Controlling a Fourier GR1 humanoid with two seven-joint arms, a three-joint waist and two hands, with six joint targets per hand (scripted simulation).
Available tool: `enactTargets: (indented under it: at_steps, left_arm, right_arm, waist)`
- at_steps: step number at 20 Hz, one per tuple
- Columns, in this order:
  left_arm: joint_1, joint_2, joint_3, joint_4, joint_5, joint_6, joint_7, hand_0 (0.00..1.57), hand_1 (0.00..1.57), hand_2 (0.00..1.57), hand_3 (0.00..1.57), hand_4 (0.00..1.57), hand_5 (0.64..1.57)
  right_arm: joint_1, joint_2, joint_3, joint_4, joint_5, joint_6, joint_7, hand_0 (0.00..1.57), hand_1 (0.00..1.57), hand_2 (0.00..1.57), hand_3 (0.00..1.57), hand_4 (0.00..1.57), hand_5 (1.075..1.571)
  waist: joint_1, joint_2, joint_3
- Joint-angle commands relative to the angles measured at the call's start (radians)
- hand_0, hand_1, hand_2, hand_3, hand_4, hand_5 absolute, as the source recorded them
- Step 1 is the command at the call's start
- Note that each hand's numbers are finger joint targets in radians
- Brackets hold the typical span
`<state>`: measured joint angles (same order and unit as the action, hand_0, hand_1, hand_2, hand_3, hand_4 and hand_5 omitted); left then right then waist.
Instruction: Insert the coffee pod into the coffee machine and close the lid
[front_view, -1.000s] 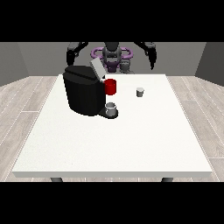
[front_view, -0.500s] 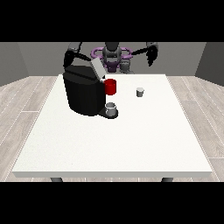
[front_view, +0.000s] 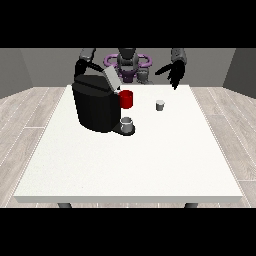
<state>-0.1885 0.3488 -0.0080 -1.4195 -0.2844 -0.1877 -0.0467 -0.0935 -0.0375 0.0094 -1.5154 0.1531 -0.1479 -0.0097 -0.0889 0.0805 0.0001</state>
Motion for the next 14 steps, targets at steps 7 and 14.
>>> enactTargets:
  at_steps: [7,14]
  left_arm:
    - [-0.131,0.064,-0.012,0.247,-0.131,-0.027,-0.060,0.00,0.00,0.00,0.00,0.00,1.571]
    - [-0.263,0.045,-0.033,0.386,-0.249,0.024,-0.030,0.00,0.00,0.00,0.00,0.00,1.571]
  right_arm:
    - [-0.074,0.031,0.021,0.041,0.019,-0.016,0.005,0.00,0.00,0.00,0.00,0.00,1.571]
    - [-0.174,0.037,0.037,0.114,0.017,-0.062,0.053,0.00,0.00,0.00,0.00,0.00,1.571]
  waist:
    - [-0.042,0.119,-0.0004]
    - [-0.023,0.149,-0.0002]
